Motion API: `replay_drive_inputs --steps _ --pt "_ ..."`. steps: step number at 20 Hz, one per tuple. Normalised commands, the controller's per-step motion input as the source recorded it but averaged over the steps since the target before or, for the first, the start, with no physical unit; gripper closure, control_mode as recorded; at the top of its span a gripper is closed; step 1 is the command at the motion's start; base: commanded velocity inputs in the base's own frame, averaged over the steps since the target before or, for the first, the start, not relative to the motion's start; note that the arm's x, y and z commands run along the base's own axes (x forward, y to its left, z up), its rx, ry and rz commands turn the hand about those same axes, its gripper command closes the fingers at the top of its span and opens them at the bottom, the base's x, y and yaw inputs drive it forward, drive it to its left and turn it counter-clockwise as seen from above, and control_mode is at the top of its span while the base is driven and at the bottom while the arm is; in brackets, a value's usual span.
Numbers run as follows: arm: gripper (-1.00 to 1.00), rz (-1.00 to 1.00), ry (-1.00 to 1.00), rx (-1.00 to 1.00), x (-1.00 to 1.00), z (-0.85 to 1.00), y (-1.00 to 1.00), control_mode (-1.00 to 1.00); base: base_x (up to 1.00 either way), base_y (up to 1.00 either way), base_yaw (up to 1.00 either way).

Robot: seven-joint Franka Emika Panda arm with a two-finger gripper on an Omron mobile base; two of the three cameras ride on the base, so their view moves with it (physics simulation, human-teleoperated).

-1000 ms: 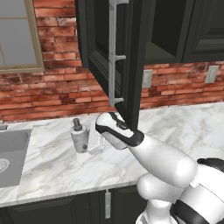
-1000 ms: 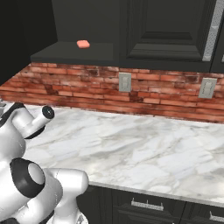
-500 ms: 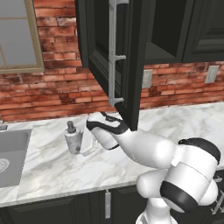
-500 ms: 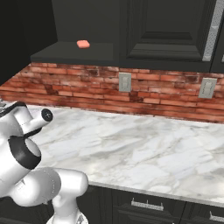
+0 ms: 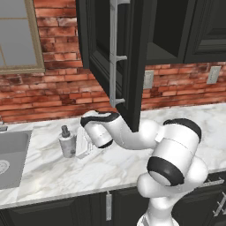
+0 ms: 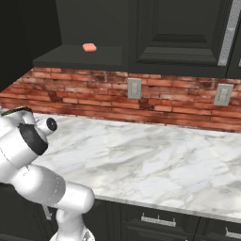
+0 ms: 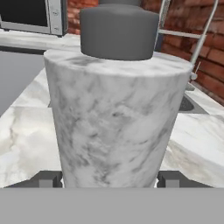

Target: Locate and retrieve the bar soap and soap dispenser from the cabinet. Place them next to the sink.

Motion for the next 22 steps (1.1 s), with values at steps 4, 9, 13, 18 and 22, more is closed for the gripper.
replay_drive_inputs --steps 4,9,13,18,22 --pt "1.0 0.04 0.0 0.0 0.28 -0.22 0.2 -1.0 0.0 0.0 0.0" --pt "1.0 0.0 -0.03 0.02 0.31 -0.25 0.05 -1.0 0.0 0.0 0.0" --pt "1.0 0.0 -0.03 0.04 0.35 -0.3 0.05 -1.0 0.0 0.0 0.0" --pt "1.0 -0.01 -0.04 0.04 0.34 -0.3 0.06 -1.0 0.0 0.0 0.0" --pt "1.0 -0.02 -0.04 0.02 0.33 -0.27 0.08 -1.0 0.0 0.0 0.0"
